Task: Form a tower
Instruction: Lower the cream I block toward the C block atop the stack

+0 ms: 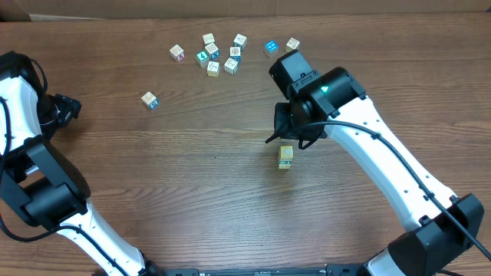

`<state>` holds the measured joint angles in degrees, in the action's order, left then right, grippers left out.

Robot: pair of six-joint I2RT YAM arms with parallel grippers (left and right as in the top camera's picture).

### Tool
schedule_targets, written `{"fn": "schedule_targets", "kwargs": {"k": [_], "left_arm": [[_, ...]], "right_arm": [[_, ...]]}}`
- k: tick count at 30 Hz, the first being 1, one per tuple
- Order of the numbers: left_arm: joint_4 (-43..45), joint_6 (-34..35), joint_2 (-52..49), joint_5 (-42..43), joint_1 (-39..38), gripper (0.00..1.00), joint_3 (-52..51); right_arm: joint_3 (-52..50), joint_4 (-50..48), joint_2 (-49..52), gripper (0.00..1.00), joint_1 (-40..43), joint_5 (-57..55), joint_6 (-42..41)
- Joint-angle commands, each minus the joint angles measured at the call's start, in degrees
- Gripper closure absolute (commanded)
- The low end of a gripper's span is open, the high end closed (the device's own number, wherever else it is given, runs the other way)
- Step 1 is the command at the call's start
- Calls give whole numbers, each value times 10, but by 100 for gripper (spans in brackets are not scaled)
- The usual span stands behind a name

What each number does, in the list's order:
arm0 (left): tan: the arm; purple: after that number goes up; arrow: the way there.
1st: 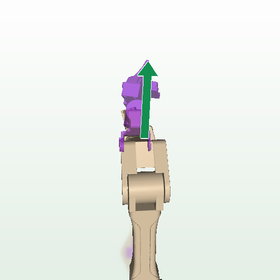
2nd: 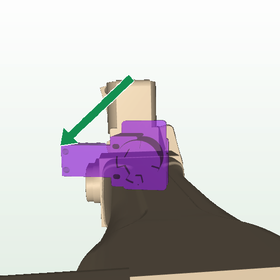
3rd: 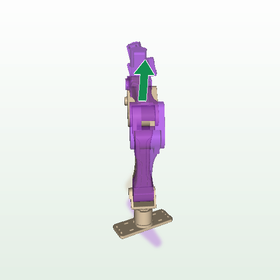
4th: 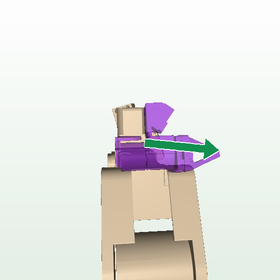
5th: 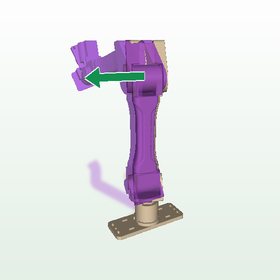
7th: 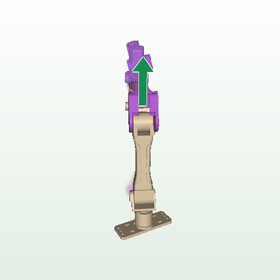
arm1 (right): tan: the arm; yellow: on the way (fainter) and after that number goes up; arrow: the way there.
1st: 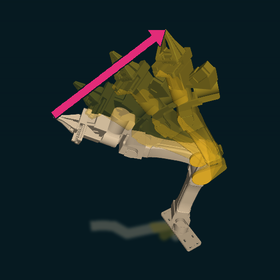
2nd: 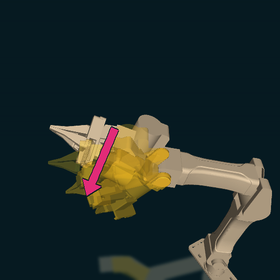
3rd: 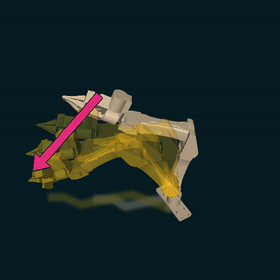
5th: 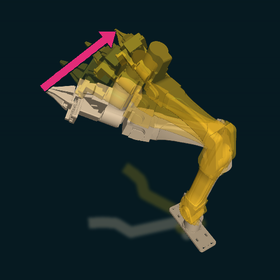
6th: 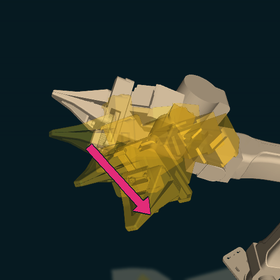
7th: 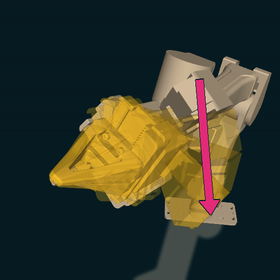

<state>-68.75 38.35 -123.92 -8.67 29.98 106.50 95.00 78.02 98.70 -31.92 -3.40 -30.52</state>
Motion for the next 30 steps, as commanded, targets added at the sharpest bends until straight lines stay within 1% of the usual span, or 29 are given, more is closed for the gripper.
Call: {"fn": "schedule_targets", "kwargs": {"k": [1,4,9,17,30], "left_arm": [[1,-11,-4,-5,-8,0,9],[1,-11,-4,-5,-8,1,9],[1,-11,-4,-5,-8,0,9],[1,-11,-4,-5,-8,0,9],[1,-11,-4,-5,-8,1,9]], "right_arm": [[-31,-12,-3,96,-2,-18,-13],[-49,-22,-3,96,-2,-14,-13],[-52,-28,-3,96,-2,5,-12],[-66,-31,-3,96,-3,7,-12],[-96,-64,-3,96,-3,20,-12]]}}
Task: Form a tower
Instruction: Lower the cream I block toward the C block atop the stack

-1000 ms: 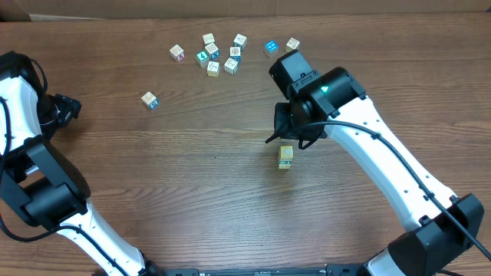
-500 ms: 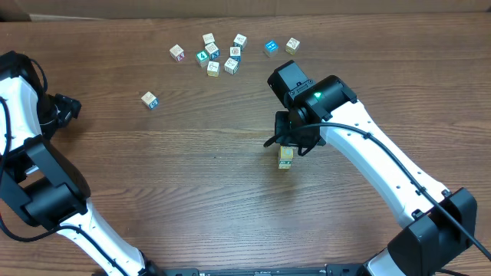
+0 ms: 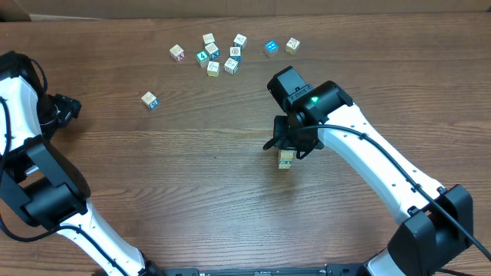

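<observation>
A short stack of yellowish blocks (image 3: 285, 160) stands in the middle of the wooden table (image 3: 192, 176), right of centre. My right gripper (image 3: 287, 146) hangs directly over the stack's far side and covers its top. Its dark fingers (image 3: 269, 142) show on either side, but whether anything is between them is hidden. Loose picture blocks (image 3: 213, 51) lie scattered at the far edge, with one apart (image 3: 149, 100) to the left. My left gripper (image 3: 67, 107) rests far left, away from all blocks, its jaws unclear.
Two more loose blocks, a blue one (image 3: 270, 47) and a tan one (image 3: 292, 44), lie at the back right, behind the right arm (image 3: 368, 169). The left arm's base (image 3: 42, 192) takes up the table's left side.
My right gripper has moved nearer to the stack and now overlaps its top, where before it stood just beyond it. The loose blocks and the left arm are unchanged.
</observation>
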`<state>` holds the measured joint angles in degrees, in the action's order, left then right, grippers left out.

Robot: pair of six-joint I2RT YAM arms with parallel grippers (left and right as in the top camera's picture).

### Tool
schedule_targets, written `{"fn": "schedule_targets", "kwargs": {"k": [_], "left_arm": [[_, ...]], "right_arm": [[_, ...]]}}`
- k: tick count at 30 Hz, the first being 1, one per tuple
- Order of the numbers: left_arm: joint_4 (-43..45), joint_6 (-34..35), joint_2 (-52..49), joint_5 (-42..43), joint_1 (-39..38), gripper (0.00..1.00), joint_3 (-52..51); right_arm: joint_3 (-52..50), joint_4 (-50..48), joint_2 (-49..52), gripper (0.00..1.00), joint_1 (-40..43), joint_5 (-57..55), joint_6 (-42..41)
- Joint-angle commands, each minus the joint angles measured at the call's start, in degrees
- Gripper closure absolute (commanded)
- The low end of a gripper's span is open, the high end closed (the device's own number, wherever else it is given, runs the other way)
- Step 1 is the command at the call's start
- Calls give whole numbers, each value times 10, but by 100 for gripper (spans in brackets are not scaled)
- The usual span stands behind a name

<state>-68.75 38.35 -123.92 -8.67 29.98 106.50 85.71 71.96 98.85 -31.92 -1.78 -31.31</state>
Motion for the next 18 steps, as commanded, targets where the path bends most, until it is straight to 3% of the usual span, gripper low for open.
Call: {"fn": "schedule_targets", "kwargs": {"k": [1,18], "left_arm": [[1,-11,-4,-5,-8,0,9],[2,-11,-4,-5,-8,1,9]], "right_arm": [[-3,-4,-5,96,-3,4,-4],[-3,2,-5,96,-3,3,-4]]}}
